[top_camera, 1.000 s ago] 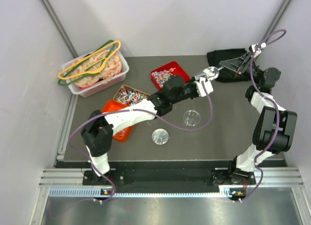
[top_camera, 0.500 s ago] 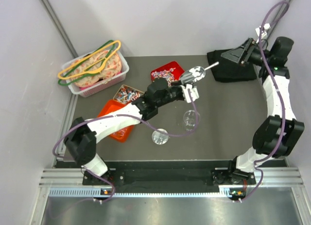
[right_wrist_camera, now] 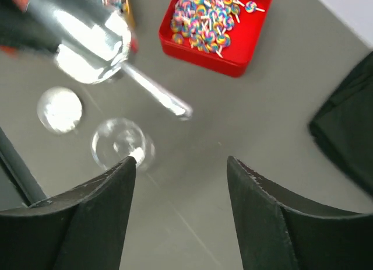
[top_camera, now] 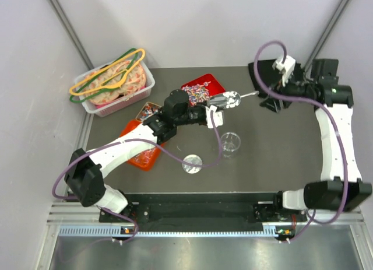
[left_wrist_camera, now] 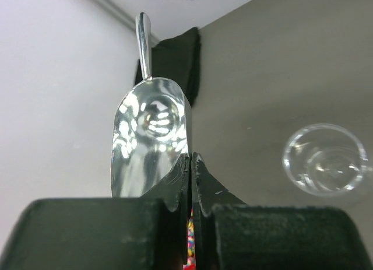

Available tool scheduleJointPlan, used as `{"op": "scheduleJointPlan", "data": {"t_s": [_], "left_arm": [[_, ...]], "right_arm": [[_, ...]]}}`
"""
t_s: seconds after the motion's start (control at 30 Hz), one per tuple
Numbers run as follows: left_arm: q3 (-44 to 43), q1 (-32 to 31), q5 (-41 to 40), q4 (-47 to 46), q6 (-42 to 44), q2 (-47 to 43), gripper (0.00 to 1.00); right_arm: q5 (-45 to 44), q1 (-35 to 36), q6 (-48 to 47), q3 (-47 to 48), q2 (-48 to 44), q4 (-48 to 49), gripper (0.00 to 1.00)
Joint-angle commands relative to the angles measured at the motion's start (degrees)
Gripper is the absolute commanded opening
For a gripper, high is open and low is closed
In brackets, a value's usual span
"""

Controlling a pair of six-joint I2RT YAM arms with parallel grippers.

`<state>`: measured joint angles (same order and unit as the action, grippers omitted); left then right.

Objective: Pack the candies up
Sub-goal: Pick up the spatula from the center of the board.

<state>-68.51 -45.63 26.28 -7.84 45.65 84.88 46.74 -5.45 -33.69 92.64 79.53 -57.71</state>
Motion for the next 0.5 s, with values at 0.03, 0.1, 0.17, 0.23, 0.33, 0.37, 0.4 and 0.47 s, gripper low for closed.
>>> {"op": "scheduleJointPlan", "data": {"t_s": [0.03, 0.1, 0.17, 0.23, 0.33, 0.37, 0.4, 0.47], "left_arm": [[-1.45, -0.08, 10.62, 2.03, 1.02, -1.48, 0.0], [-2.5, 0.01, 11.94, 3.08, -0.21, -0.77, 0.0], [-3.82, 0.01, 14.67, 4.58, 0.84, 0.19, 0.0], [-4.61, 0.01, 15.9, 4.41, 0.15, 0.9, 0.0], [-6.54, -0.17, 17.05, 4.5, -1.0, 1.69, 0.0], [-6.63, -0.6, 17.22, 4.32, -1.43, 1.86, 0.0], [-6.9, -0.69, 17.4, 4.93, -1.44, 1.95, 0.0], [-7.51, -0.87, 18.1, 5.72, -1.26, 2.04, 0.0]], "right_arm": [[-1.66, 0.09, -26.85, -2.11, -10.35, -8.38, 0.58], [-0.6, 0.44, -30.09, -0.02, -9.92, -11.71, 0.57], [-2.6, 2.19, -31.69, 1.31, -9.13, -14.87, 0.55], [-4.28, 3.43, -33.54, 1.05, -8.95, -15.41, 0.54], [-6.13, 4.05, -34.24, -0.62, -8.78, -14.45, 0.53], [-6.22, 4.13, -34.68, -1.05, -8.77, -14.44, 0.53], [-6.31, 4.4, -35.12, -1.23, -8.6, -14.53, 0.53], [-6.49, 5.01, -35.3, -1.32, -8.42, -14.53, 0.53]]}}
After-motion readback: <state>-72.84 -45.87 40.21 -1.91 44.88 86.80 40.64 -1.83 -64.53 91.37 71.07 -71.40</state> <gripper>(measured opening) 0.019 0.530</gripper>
